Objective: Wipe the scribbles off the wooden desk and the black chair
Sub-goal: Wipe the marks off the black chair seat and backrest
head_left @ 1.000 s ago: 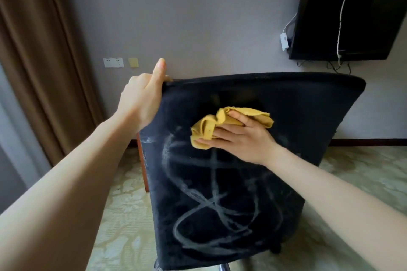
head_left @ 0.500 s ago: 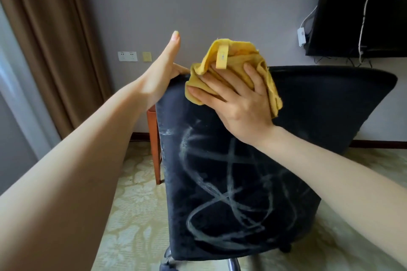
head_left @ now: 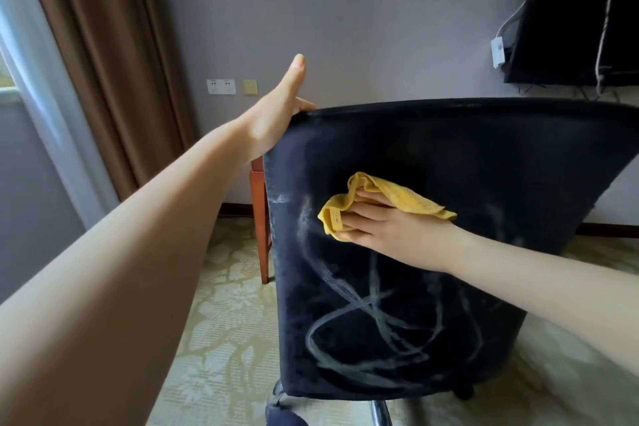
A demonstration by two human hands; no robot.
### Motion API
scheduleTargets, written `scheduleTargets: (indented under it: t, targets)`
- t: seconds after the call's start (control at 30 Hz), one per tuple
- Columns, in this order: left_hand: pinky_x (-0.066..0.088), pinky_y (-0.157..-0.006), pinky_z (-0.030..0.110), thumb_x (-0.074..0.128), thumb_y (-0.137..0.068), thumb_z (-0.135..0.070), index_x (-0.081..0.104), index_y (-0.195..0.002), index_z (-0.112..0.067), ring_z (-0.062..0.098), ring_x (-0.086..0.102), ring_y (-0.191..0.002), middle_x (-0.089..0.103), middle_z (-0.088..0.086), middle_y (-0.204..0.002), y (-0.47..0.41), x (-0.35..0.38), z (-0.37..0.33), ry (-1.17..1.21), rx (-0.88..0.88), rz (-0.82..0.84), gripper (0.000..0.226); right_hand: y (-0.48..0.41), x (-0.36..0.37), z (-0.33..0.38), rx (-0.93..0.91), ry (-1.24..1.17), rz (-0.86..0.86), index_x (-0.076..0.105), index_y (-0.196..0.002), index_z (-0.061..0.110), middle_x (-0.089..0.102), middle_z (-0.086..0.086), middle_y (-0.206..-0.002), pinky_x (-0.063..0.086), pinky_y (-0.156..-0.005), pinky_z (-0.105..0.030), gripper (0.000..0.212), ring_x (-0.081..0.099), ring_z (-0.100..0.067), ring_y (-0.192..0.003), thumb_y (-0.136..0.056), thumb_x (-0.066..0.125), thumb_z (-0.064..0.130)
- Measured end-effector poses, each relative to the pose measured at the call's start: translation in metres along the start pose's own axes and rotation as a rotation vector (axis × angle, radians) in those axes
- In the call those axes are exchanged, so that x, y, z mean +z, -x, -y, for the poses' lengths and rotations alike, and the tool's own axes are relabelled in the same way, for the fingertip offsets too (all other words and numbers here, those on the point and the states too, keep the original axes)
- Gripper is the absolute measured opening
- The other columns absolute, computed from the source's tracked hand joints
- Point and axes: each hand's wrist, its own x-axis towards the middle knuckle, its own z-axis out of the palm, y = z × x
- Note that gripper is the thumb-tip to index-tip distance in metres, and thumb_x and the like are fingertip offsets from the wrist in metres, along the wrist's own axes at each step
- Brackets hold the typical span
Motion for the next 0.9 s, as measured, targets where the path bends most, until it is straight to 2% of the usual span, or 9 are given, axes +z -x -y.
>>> scheduleTargets:
  t: [0.1, 0.27, 0.37, 0.43, 0.57, 0.6, 0.7, 0.8, 0.9]
  targets:
    - [0.040, -0.104, 0.029, 0.002, -0.092, -0.066, 0.064, -0.116, -0.006, 0.011, 0.065, -0.099, 0.069, 0.007, -0.112, -0.003, -0.002, 0.001, -0.004, -0.026, -0.005, 0.089, 0.000, -0.016, -0.021, -0.046, 0.024, -0.089, 0.060, -0.122, 0.007, 0.059, -0.012, -0.129, 0.026, -0.113, -0.044, 0.034, 0.053, -0.027, -0.121, -0.090, 0.051, 0.002]
    - [0.050, -0.086, 0.027, -0.001, -0.090, -0.068, 0.067, -0.107, -0.010, 0.018, 0.068, -0.098, 0.071, 0.008, -0.109, 0.005, -0.002, -0.003, 0.090, -0.039, 0.083, 0.091, -0.020, -0.035, -0.078, -0.059, 0.092, -0.251, 0.044, -0.139, 0.019, 0.043, -0.006, -0.146, 0.003, -0.115, -0.050, 0.044, 0.028, -0.026, -0.138, -0.099, 0.029, 0.008]
    - [0.052, -0.086, 0.033, -0.001, -0.089, -0.069, 0.068, -0.098, -0.015, 0.020, 0.070, -0.092, 0.073, 0.005, -0.100, 0.014, -0.006, 0.000, 0.237, -0.024, 0.087, 0.088, -0.055, -0.041, -0.079, -0.120, 0.035, -0.239, 0.046, -0.138, 0.026, 0.040, -0.004, -0.148, 0.010, -0.116, -0.052, 0.041, 0.030, -0.028, -0.139, -0.098, 0.041, 0.019]
    - [0.052, -0.088, 0.038, 0.000, -0.088, -0.071, 0.067, -0.103, -0.015, 0.023, 0.070, -0.094, 0.073, 0.006, -0.102, 0.020, -0.016, 0.008, 0.334, -0.050, 0.055, 0.088, -0.077, -0.042, -0.065, -0.094, -0.028, -0.229, 0.048, -0.136, 0.029, 0.040, 0.000, -0.148, 0.013, -0.116, -0.053, 0.041, 0.032, -0.028, -0.139, -0.096, 0.050, 0.024]
    - [0.044, -0.099, 0.042, -0.002, -0.086, -0.073, 0.060, -0.119, -0.015, 0.023, 0.065, -0.107, 0.067, 0.007, -0.118, 0.027, -0.031, 0.023, 0.360, -0.050, 0.061, 0.091, -0.095, -0.026, -0.023, 0.069, 0.008, -0.170, 0.035, -0.145, 0.025, 0.027, 0.000, -0.155, 0.003, -0.117, -0.047, 0.052, 0.021, -0.025, -0.143, -0.095, 0.047, 0.027]
    - [0.042, -0.102, 0.039, -0.003, -0.086, -0.072, 0.061, -0.116, -0.017, 0.021, 0.063, -0.110, 0.065, 0.005, -0.121, 0.027, -0.030, 0.025, 0.333, -0.045, 0.061, 0.089, -0.096, -0.020, -0.012, 0.080, 0.015, -0.143, 0.034, -0.146, 0.022, 0.028, -0.001, -0.154, 0.001, -0.116, -0.046, 0.052, 0.022, -0.025, -0.142, -0.095, 0.044, 0.025]
    - [0.031, -0.108, 0.035, -0.005, -0.090, -0.065, 0.063, -0.106, -0.024, 0.009, 0.057, -0.114, 0.064, -0.003, -0.122, 0.024, -0.022, 0.024, 0.208, -0.003, -0.021, 0.081, -0.081, 0.001, 0.017, 0.015, -0.100, -0.055, 0.052, -0.135, 0.021, 0.048, -0.001, -0.142, 0.010, -0.116, -0.042, 0.045, 0.038, -0.024, -0.133, -0.094, 0.035, 0.016]
    - [0.023, -0.114, 0.039, -0.002, -0.096, -0.056, 0.062, -0.102, -0.030, 0.010, 0.052, -0.119, 0.061, -0.005, -0.119, 0.023, -0.015, 0.027, 0.126, 0.030, -0.110, 0.069, -0.052, 0.017, 0.038, -0.124, -0.099, 0.038, 0.059, -0.129, 0.024, 0.054, 0.003, -0.136, 0.019, -0.114, -0.044, 0.047, 0.043, -0.023, -0.129, -0.090, 0.032, 0.017]
    - [0.027, -0.113, 0.039, 0.003, -0.099, -0.048, 0.060, -0.104, -0.028, 0.011, 0.054, -0.118, 0.062, -0.003, -0.118, 0.021, -0.013, 0.030, 0.070, 0.086, -0.164, 0.061, -0.028, 0.020, 0.039, -0.220, -0.086, 0.046, 0.061, -0.125, 0.028, 0.057, 0.008, -0.132, 0.024, -0.111, -0.040, 0.041, 0.051, -0.019, -0.123, -0.084, 0.056, 0.023]
